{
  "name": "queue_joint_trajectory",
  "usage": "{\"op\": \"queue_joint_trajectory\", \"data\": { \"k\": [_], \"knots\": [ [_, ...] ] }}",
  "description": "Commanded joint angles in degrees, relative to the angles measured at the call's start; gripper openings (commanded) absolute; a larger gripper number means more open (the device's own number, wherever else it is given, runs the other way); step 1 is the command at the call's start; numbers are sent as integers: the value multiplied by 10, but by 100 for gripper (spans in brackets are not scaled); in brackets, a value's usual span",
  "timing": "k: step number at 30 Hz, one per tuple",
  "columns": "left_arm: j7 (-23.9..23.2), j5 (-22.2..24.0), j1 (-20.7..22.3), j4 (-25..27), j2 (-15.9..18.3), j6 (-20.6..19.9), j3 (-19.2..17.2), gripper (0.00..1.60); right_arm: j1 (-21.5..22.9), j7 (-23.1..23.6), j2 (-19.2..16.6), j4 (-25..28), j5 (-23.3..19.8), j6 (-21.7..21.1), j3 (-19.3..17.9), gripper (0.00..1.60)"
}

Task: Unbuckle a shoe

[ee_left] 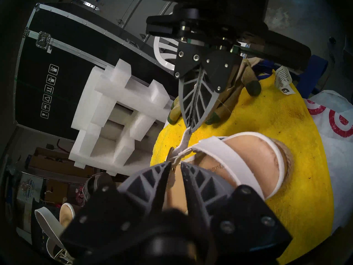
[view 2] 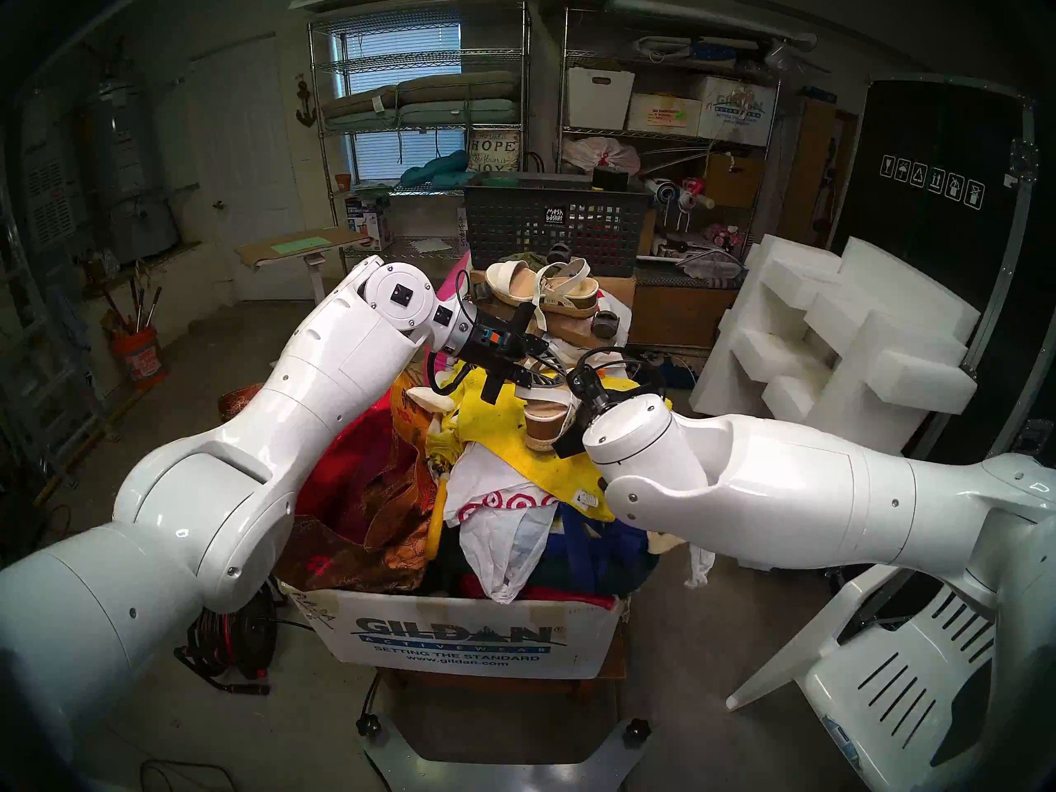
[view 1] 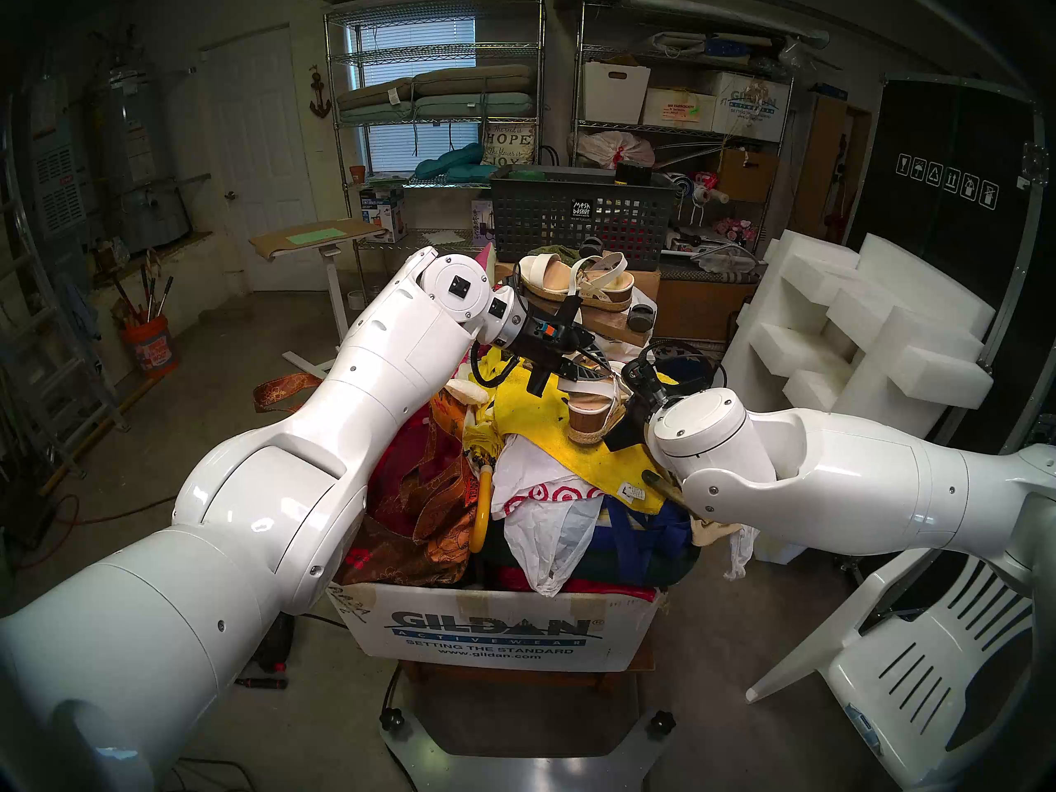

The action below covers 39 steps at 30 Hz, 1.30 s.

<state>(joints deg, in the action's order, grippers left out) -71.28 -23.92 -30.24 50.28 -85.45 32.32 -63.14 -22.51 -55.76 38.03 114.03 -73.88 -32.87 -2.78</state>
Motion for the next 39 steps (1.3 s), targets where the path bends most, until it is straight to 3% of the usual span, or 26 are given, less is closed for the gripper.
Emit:
{"op": "queue_joint_trajectory", "data": {
  "k": [1, 3, 4, 7, 11, 23, 28, 30, 31, 32, 33, 39],
  "knots": [
    [23, -1, 15, 2, -16, -2, -9, 78, 6, -3, -4, 10, 2, 2, -7, 0],
    [20, 2, 15, 9, -18, -9, -12, 82, 6, -2, -5, 12, 2, 3, -7, 0],
    [18, 2, 16, 9, -18, -7, -12, 93, 6, -2, -5, 12, 2, 3, -7, 0],
    [15, -3, 16, 11, -18, -10, -9, 80, 6, -1, -6, 14, 2, 4, -7, 0],
    [15, -8, 15, 8, -17, -8, -6, 75, 6, -2, -5, 15, 3, 3, -6, 0],
    [32, -25, 18, -9, -19, 7, -2, 77, 6, 0, -5, 16, 7, 4, -6, 0],
    [32, -31, 19, -16, -25, 14, -3, 68, 6, 0, -5, 16, 7, 5, -7, 0],
    [34, -32, 19, -18, -26, 16, -5, 43, 7, 0, -4, 16, 7, 5, -7, 0],
    [34, -32, 20, -20, -26, 18, -5, 37, 7, 0, -4, 15, 7, 4, -7, 0],
    [36, -31, 20, -21, -27, 22, -6, 10, 7, 0, -4, 15, 7, 5, -7, 0],
    [34, -33, 22, -23, -27, 20, -6, 0, 7, 0, -3, 14, 8, 5, -7, 0],
    [27, -22, 24, -33, -26, 29, -13, 0, 6, -6, 5, 7, 8, 9, -9, 0]
  ]
}}
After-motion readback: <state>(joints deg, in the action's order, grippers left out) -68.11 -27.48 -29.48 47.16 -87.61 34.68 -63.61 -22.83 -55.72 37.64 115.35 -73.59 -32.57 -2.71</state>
